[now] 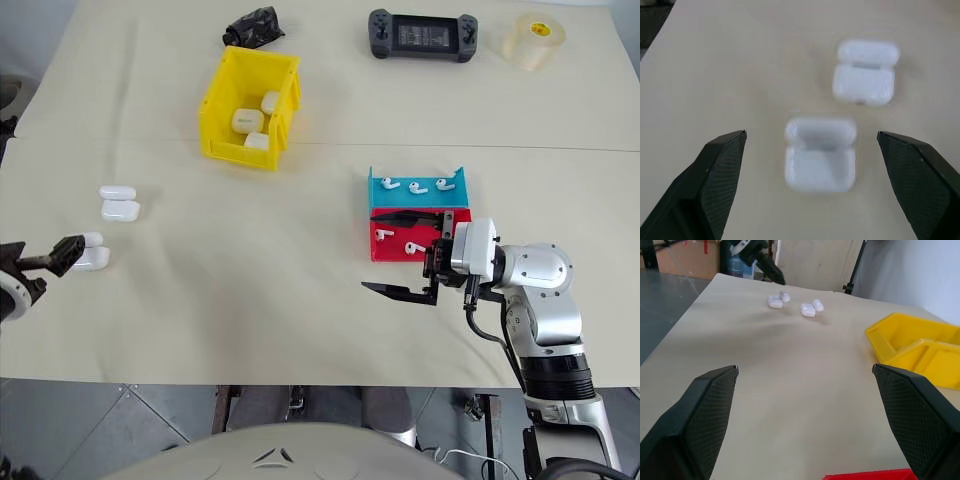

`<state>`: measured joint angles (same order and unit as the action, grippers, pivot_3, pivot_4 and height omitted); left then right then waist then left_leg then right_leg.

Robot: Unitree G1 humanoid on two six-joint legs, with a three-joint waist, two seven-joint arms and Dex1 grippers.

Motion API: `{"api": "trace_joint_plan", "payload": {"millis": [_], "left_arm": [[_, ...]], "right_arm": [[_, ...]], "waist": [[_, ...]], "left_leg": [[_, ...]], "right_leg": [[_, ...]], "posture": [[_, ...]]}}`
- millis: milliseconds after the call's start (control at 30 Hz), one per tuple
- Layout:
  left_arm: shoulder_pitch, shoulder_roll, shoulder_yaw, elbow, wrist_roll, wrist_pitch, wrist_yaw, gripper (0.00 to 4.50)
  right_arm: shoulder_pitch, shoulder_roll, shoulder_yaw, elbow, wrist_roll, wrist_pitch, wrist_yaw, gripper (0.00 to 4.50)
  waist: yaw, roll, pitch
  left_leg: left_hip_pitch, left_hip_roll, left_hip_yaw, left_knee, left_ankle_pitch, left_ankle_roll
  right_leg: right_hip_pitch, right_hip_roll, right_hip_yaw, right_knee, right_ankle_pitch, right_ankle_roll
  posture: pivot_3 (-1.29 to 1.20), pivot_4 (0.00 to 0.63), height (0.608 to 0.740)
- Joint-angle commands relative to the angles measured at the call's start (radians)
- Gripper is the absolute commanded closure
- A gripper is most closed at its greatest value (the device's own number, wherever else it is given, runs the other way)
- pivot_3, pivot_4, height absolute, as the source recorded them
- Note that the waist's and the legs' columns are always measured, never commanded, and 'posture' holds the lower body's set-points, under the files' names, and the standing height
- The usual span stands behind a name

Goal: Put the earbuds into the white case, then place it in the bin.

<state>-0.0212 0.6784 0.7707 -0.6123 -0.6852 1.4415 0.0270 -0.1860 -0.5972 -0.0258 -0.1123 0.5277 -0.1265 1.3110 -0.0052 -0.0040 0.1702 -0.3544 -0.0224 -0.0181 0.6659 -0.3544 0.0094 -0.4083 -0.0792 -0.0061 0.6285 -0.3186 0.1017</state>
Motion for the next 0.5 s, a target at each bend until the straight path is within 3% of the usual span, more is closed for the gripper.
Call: {"api": "trace_joint_plan", "payload": {"millis": [33, 500], "left_arm": [[-0.084, 0.010, -0.012, 0.020, 0.045, 0.153, 0.035, 0.05], [-0.138, 0.126, -0.119, 0.251, 0.007, 0.173, 0.028, 0.05]], "right_arm": [[0.014, -0.011, -0.024, -0.052, 0.014, 0.006, -0.019, 0.00], [0.070, 0.002, -0.011, -0.117, 0.005, -0.001, -0.071, 0.00]], "waist": [[0.000, 0.000, 0.000], [0.004, 0.000, 0.000]], "left_leg": [[-0.001, 0.000, 0.000, 0.000, 0.000, 0.000], [-0.001, 0.000, 0.000, 0.001, 0.001, -0.003]], "right_leg": [[-0.001, 0.001, 0.000, 0.000, 0.000, 0.000], [-0.001, 0.000, 0.000, 0.001, 0.000, 0.000]], "posture": [[0.00, 0.150, 0.740], [0.00, 0.150, 0.740]]}}
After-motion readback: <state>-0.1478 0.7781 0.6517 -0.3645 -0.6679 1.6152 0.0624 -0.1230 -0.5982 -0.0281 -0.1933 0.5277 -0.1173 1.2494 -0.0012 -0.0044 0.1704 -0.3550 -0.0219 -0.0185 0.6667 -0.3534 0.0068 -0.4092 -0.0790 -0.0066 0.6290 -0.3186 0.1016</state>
